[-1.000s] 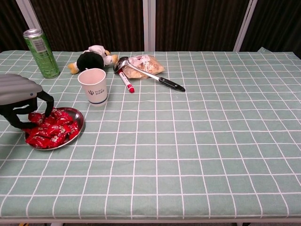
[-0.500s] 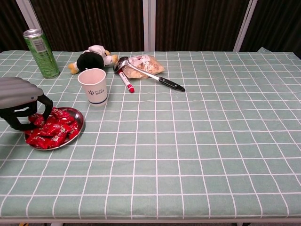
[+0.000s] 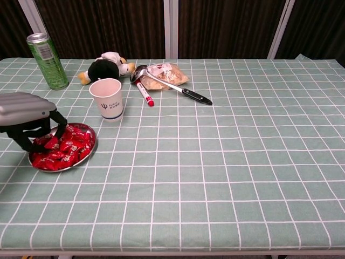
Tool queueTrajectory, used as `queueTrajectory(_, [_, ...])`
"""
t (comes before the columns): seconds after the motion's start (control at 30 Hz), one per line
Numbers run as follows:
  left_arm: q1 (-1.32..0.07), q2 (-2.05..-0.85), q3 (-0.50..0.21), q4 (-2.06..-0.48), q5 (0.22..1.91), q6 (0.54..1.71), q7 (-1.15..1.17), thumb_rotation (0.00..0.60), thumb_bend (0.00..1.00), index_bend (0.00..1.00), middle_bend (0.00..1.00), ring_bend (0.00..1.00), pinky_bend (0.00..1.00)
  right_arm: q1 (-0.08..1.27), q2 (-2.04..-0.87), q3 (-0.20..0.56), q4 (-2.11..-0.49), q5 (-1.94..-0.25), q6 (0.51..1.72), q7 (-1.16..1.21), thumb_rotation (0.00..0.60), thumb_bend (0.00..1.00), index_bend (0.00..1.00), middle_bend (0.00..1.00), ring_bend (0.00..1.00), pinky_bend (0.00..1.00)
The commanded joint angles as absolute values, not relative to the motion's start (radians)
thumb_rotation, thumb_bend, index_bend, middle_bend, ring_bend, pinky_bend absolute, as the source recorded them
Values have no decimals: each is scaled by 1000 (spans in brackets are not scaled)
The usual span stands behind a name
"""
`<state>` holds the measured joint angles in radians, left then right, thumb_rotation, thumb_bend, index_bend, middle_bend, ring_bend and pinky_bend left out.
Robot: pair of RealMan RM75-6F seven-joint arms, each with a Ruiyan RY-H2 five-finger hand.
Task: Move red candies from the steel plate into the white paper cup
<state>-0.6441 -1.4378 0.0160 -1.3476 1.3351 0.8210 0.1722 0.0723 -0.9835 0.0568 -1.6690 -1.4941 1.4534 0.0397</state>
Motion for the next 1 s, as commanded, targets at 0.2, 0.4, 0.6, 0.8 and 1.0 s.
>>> queueTrajectory(0.2, [-646, -1415, -13, -1366, 1346, 841, 98, 600, 485, 663, 1000, 940, 1000, 74, -985, 58, -1663, -1492, 1451, 46, 600, 16, 56, 265, 48, 249])
queueTrajectory(0.4, [-654, -1376, -83, -1397, 1339, 902, 44, 600, 483, 659, 1000, 940, 1000, 75, -986, 58, -1656, -1493, 1450, 51, 600, 16, 56, 265, 48, 249])
queueTrajectory(0.6, [-709, -1394, -166, -1379, 1303, 893, 15, 600, 480, 653, 1000, 940, 1000, 76, -990, 58, -1650, -1493, 1448, 60, 600, 16, 56, 265, 48, 249])
queueTrajectory(0.8, [-781, -1460, -216, -1290, 1249, 831, 18, 600, 479, 639, 1000, 940, 1000, 74, -990, 58, -1642, -1488, 1446, 68, 600, 16, 56, 265, 48, 250])
queueTrajectory(1.0, [-823, -1492, -213, -1246, 1198, 762, 54, 600, 472, 617, 1000, 938, 1000, 72, -990, 59, -1636, -1481, 1446, 75, 600, 17, 56, 265, 48, 251])
